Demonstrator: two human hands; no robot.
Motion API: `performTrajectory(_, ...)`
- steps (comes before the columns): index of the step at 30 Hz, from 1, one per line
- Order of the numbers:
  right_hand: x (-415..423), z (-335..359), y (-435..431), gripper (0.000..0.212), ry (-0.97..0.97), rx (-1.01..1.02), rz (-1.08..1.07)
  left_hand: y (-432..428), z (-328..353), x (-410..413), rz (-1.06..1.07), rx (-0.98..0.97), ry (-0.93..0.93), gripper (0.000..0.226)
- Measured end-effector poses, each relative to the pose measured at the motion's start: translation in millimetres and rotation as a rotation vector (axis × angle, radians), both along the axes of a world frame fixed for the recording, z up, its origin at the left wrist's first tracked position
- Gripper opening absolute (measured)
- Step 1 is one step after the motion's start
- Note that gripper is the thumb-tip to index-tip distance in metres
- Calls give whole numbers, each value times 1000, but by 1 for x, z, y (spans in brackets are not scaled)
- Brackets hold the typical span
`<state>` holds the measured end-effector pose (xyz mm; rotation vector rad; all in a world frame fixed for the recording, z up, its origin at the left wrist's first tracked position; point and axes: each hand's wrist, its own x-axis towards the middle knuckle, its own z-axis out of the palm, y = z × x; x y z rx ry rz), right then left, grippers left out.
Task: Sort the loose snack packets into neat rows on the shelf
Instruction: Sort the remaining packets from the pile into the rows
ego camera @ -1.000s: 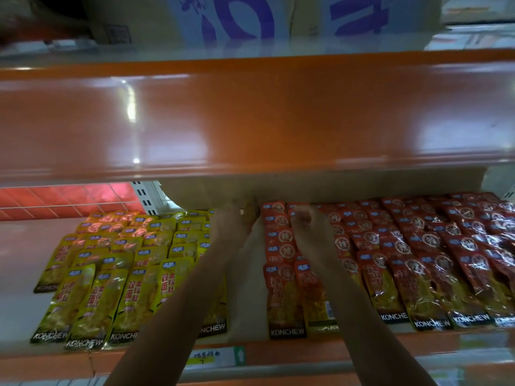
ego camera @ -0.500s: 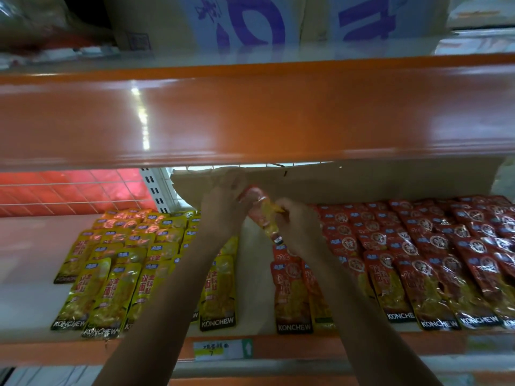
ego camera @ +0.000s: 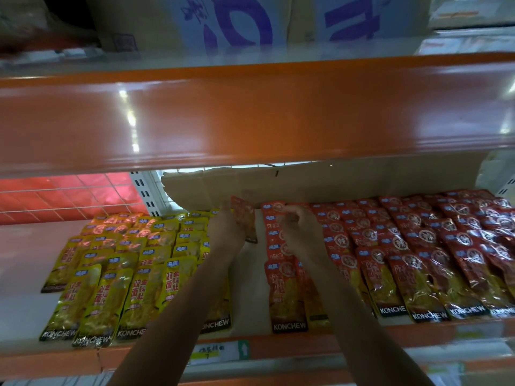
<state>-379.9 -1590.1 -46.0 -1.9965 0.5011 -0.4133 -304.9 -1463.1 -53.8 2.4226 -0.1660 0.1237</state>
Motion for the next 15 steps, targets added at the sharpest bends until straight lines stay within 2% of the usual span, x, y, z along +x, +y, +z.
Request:
performTrajectory(3,-6,0,-4,29,-6,10,-8,-8,-8,6,-48,173,-33,29)
performTrajectory(7,-12,1,-9,31,-15,-2,-21,-19,-17,13,-89,372,10,23)
performTrajectory(15,-15,-2,-16,29,4,-71,-33,-31,-31,16,-95,430,74,27)
